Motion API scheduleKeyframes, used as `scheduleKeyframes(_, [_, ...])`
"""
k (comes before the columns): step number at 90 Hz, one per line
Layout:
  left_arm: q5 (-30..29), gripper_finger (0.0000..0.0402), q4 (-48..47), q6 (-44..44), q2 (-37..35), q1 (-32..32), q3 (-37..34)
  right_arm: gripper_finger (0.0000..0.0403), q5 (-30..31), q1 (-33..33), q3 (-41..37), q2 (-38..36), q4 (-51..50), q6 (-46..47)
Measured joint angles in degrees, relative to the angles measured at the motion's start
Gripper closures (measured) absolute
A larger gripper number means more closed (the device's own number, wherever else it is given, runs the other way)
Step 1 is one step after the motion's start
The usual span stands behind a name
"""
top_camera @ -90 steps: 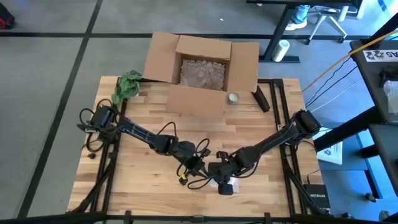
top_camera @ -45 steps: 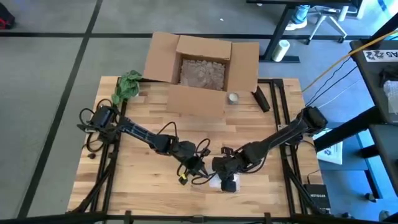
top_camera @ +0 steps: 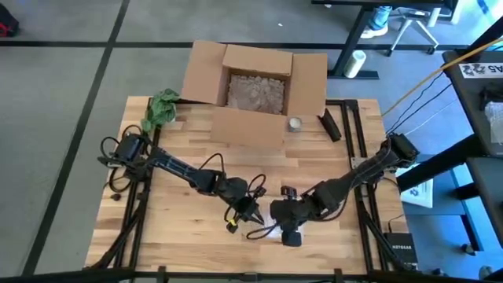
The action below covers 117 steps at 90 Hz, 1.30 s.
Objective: Wrap mug
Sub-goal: Wrap the yellow mug with the bubble wrap
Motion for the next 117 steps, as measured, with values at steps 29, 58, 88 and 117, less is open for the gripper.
scheduleKeyframes(29, [0.0, 0.0402, 0.3, -0.1, 0.0, 0.0, 0.0, 0.033, -0.4, 0.5, 0.2, 0.0, 4.1, -0.7])
scheduleKeyframes(58, [0.0, 0.0402, 0.3, -0.1, 0.0, 0.1, 0.0, 0.0398, -2.2, 0.5, 0.2, 1.7, 3.1, -1.3])
scheduleKeyframes(88, [0.0, 0.0402, 0.5, -0.3, 0.0, 0.3, 0.0, 0.0402, -3.0, 0.3, 0.2, 3.6, 6.2, -3.5])
scheduleKeyframes(117, [-0.1, 0.0402, 0.4, -0.3, 0.0, 0.3, 0.0, 0.0403, -4.2, -1.1, 0.3, 7.3, 3.9, -3.6])
